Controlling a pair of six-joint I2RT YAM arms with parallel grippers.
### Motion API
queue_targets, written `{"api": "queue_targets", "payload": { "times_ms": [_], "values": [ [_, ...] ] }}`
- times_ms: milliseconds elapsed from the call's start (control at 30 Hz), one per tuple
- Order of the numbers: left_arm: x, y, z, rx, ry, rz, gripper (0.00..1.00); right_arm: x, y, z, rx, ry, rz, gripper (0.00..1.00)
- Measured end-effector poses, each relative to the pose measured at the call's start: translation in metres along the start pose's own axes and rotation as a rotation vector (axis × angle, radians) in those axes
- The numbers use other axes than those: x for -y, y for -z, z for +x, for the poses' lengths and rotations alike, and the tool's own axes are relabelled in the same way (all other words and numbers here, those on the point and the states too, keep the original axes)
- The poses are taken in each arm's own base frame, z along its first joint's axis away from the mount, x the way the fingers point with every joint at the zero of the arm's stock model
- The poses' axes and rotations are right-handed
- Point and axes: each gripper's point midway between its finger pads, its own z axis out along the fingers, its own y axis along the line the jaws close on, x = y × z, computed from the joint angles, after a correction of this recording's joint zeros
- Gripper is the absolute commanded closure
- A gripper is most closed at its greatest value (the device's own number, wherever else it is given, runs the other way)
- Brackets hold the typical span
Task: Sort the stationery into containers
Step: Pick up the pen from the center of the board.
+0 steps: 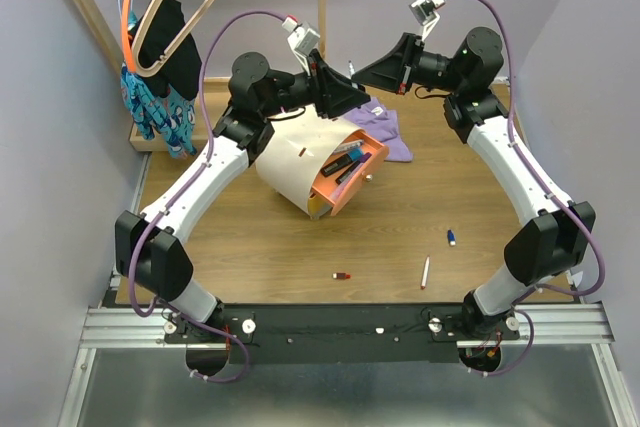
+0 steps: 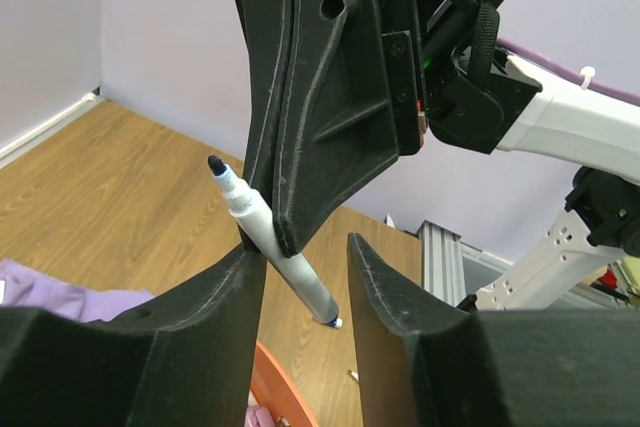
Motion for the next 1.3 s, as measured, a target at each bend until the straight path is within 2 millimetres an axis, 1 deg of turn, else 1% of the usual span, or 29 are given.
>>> {"api": "queue_targets", "payload": {
  "times_ms": [100, 133, 233, 300, 467, 533, 633, 800, 933, 1100, 1300],
  "values": [
    [-0.0009, -0.0017, 0.0032, -0.006, 0.008, 0.003, 0.62, -0.0005, -0.0005, 0.0005, -0.001, 0.000, -0.002, 0.99],
    [-0.0009, -0.0019, 0.0038, -0.008, 0.010, 0.004, 0.67, -0.0004, -0.0005, 0.0006, -0.001, 0.000, -0.001, 0.99],
    [-0.0005, -0.0018, 0.0043, -0.011, 0.012, 0.007, 0.71, -0.0006, -0.0006, 0.0007, -0.002, 0.000, -0.002, 0.99],
    [-0.0008, -0.0017, 0.0047, -0.012, 0.017, 0.006, 0.71, -0.0006, -0.0007, 0.0004, -0.001, 0.005, -0.003, 0.99],
    [-0.0008, -0.0017, 0.0046, -0.011, 0.023, 0.005, 0.66, -0.0008, -0.0007, 0.0001, 0.000, 0.010, -0.004, 0.99],
    [-0.0008, -0.0017, 0.0046, -0.011, 0.023, 0.005, 0.62, -0.0001, -0.0007, 0.0007, 0.000, 0.009, -0.004, 0.99],
    [-0.0010, -0.0016, 0.0051, -0.013, 0.025, 0.004, 0.59, 0.0017, -0.0001, 0.0033, -0.002, 0.008, 0.000, 0.99],
    [-0.0020, -0.0009, 0.0074, -0.021, 0.035, -0.002, 0.58, 0.0057, 0.0002, 0.0062, -0.002, 0.007, 0.008, 0.99],
    [-0.0032, 0.0004, 0.0096, -0.026, 0.042, -0.007, 0.60, 0.0071, 0.0010, 0.0076, 0.000, 0.009, 0.015, 0.99],
    [-0.0036, 0.0037, 0.0073, -0.022, 0.039, -0.014, 0.64, 0.0069, 0.0012, 0.0067, 0.005, 0.025, 0.019, 0.99],
    [-0.0035, 0.0079, 0.0018, -0.012, 0.026, -0.020, 0.73, 0.0039, 0.0017, 0.0052, 0.009, 0.040, 0.018, 0.99]
  ]
}}
